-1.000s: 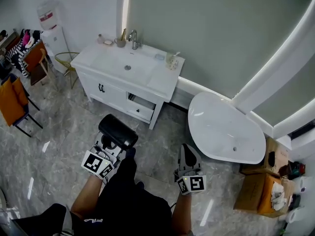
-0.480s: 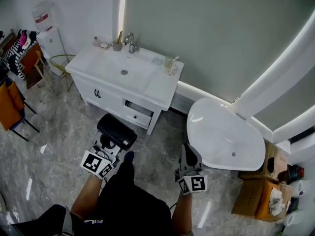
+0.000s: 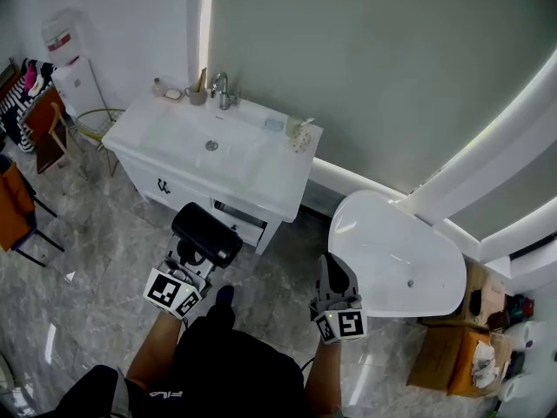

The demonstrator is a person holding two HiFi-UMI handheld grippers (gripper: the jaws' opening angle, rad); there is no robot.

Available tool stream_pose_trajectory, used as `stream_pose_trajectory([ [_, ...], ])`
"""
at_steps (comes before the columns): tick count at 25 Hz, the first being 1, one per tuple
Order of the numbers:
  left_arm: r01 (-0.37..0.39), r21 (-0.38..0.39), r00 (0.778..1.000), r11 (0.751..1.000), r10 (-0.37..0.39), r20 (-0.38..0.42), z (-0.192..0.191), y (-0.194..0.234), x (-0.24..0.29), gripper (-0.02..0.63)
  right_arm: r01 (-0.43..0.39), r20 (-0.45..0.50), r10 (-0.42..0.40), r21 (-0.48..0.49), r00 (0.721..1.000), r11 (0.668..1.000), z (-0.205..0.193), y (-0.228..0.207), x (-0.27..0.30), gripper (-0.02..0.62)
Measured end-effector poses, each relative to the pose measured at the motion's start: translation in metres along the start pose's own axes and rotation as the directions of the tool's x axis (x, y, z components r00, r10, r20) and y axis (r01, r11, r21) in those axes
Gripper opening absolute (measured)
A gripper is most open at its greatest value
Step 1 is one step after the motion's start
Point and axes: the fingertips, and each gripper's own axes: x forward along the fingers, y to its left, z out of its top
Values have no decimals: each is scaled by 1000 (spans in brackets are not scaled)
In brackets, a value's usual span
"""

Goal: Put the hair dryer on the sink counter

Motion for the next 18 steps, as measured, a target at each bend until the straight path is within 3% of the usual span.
stream_pose_trajectory([
  [11,61,8,998,998,-61,3,6,84,79,218,57,33,-57,-4,998,998,13,-21,111,31],
  [18,84,-12,996,996,-84,-2,4,110,113,219,99,19,-99,-4,995,995,7,-36,135,31],
])
